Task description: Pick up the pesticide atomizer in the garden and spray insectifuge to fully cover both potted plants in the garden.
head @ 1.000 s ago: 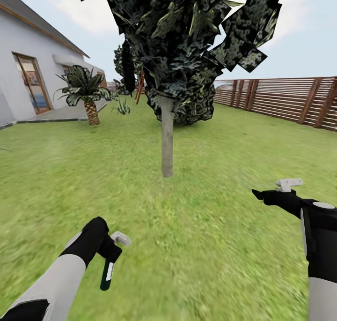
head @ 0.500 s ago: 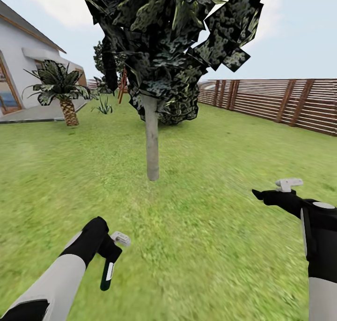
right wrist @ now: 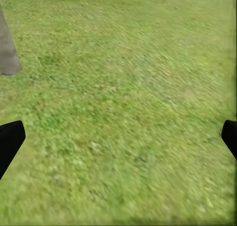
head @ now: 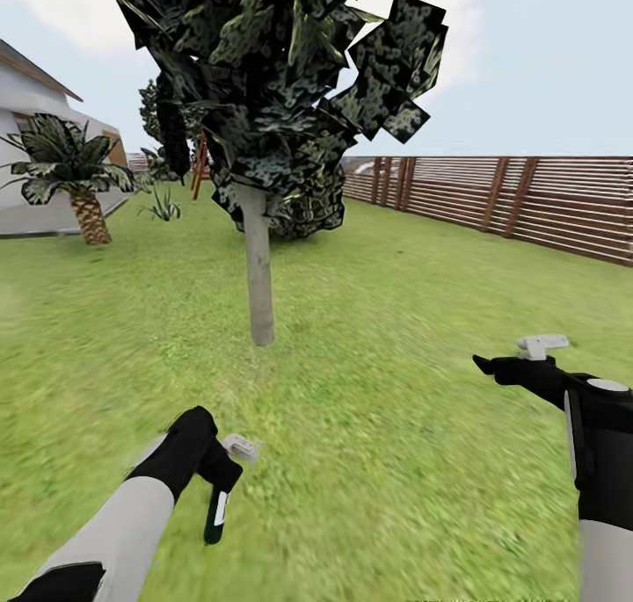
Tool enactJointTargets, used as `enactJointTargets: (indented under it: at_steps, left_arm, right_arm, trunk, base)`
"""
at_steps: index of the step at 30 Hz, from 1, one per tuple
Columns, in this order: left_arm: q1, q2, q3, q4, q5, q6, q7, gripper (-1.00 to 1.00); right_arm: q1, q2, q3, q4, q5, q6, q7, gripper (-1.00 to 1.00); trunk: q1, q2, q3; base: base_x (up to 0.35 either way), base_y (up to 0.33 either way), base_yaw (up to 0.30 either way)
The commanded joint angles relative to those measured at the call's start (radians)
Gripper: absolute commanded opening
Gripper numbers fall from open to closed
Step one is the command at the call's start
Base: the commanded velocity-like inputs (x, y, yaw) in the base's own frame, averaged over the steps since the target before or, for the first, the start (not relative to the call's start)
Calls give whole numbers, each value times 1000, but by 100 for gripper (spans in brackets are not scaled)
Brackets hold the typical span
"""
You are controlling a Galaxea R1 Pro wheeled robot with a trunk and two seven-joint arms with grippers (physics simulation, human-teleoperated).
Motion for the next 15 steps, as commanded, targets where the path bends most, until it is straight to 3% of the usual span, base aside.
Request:
enactJointTargets:
  at_steps: [1,5,7,9,10,15]
  left_arm:
    - [-1,-13,6,-5,-13,0,-9,-100]
    - [-1,-30,8,-89,-8,-5,-10,-100]
    - [-1,-35,8,-113,12,-15,-10,-100]
    - [-1,-36,10,-123,38,-25,-9,-100]
    - [-1,-35,12,-126,48,-31,-9,-100]
    - [-1,-37,10,-128,62,-112,-9,-100]
  right_arm:
    - [-1,0,-1,-1,11,3,10,100]
    - [-1,0,-3,-2,11,4,10,100]
    - [-1,-1,-16,-2,11,4,10,100]
    - [-1,0,-52,-2,11,5,10,100]
    - [-1,0,-88,-2,11,5,10,100]
    - [-1,1,-212,-1,12,5,10,100]
  trunk:
    - [0,-1,0]
    - [0,-1,4]
    - [0,-1,6]
    - [0,-1,8]
    - [0,-1,9]
    - [0,-1,14]
  base:
    - [0,0,-217]
    - [0,0,-217]
    - [0,0,-217]
    - [0,0,-217]
    - [0,0,-217]
    - [0,0,-224]
